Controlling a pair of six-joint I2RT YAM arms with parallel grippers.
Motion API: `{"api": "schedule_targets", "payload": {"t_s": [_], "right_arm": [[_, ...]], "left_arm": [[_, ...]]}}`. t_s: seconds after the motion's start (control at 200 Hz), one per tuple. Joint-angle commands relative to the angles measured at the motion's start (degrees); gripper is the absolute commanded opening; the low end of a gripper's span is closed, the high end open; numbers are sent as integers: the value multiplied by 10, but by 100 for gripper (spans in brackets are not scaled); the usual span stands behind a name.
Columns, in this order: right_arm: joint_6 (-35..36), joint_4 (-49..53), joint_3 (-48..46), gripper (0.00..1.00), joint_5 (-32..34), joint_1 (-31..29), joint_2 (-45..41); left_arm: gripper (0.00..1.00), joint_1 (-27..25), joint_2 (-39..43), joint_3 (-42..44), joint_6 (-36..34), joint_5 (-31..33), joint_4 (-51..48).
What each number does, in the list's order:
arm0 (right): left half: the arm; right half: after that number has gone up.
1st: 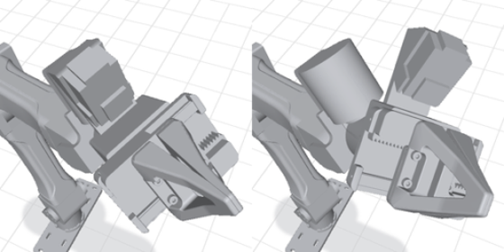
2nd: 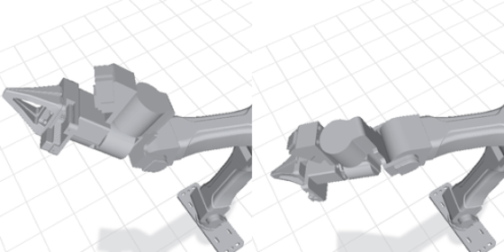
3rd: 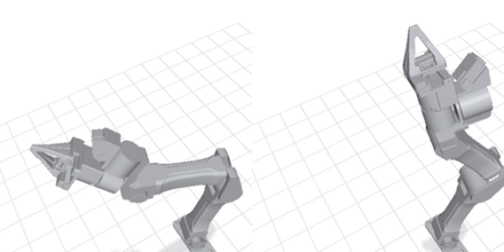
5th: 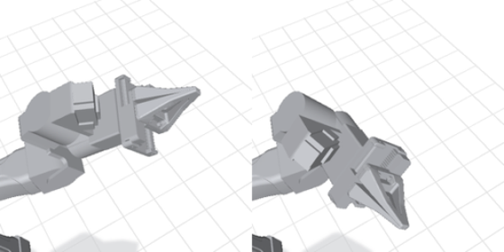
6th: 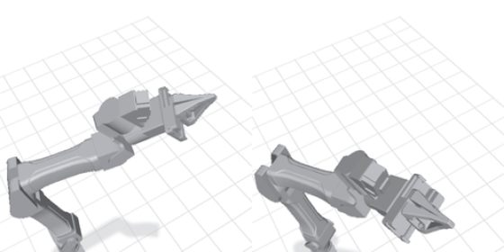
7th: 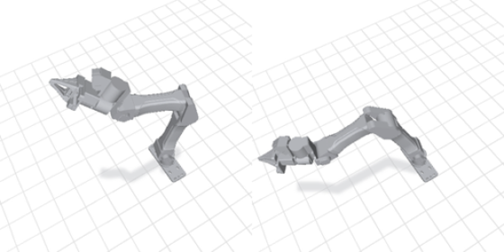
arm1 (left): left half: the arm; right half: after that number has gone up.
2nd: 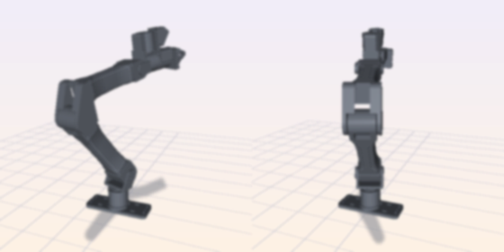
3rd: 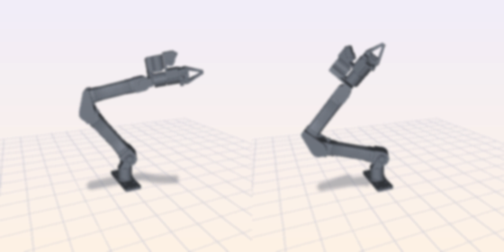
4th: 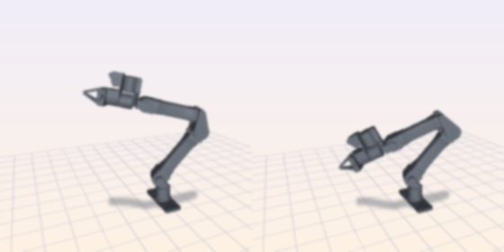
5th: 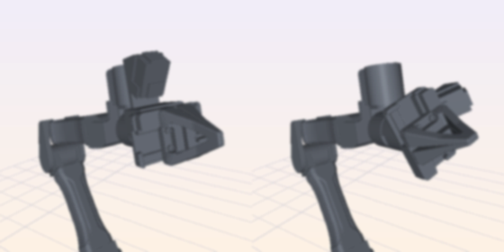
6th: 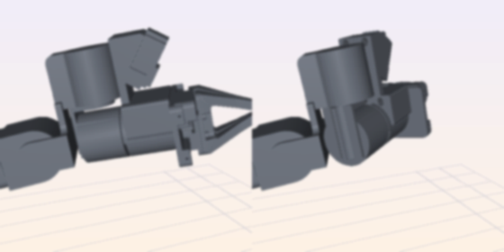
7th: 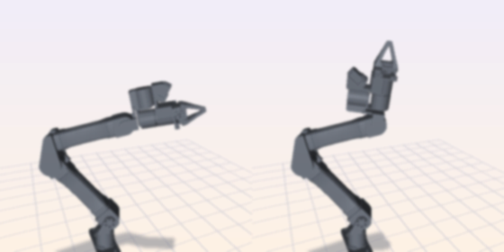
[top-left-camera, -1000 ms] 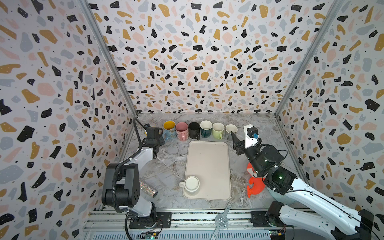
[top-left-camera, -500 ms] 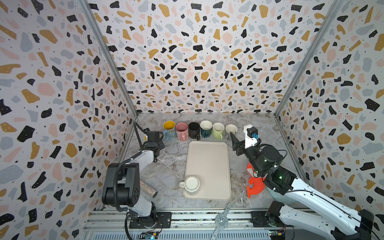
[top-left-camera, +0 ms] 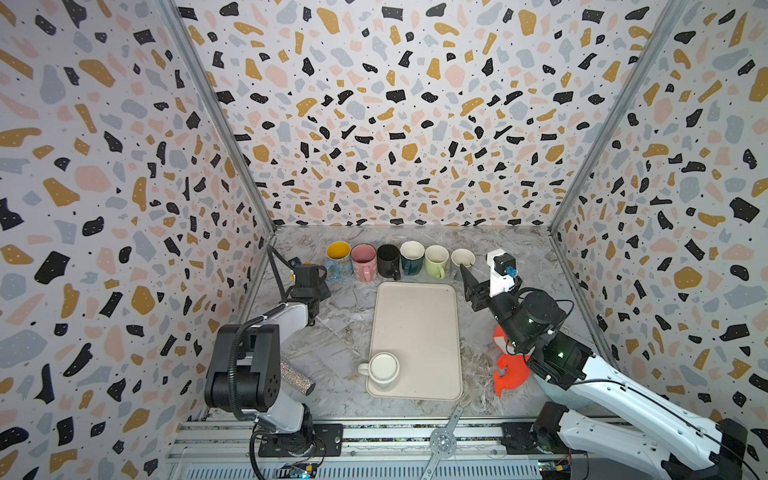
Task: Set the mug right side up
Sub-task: 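Lower the yellow mug at the row's end and open the left gripper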
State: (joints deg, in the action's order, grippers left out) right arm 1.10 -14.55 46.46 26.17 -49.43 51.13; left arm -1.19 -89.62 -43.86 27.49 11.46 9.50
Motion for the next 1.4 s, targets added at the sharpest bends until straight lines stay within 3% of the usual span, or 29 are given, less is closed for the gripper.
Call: {"api": "schedule_targets", "payload": {"t_s": [0.0,0.621,0.761,0.966,1.116,1.231,1.397], "right_arm": [[-8,-8,6,67,-4,4,1],[-22,-10,-2,67,-13,9,2],[-28,-11,-6,68,-19,11,4],[-41,-11,-15,67,-33,14,0],[-47,-11,-15,68,-43,16,-2],[-61,-3,-7,68,-46,19,5],[-93,43,30,68,-65,25,42]], "left_arm": [[10,1,3,14,11,-22,24],[29,1,66,61,33,-42,35],[32,-1,126,58,43,-65,-6],[39,-11,278,65,44,-81,-92],[40,-12,363,38,68,-133,-210],[39,-12,382,-22,114,-179,-321],[39,-11,342,-40,205,-352,-387]]}}
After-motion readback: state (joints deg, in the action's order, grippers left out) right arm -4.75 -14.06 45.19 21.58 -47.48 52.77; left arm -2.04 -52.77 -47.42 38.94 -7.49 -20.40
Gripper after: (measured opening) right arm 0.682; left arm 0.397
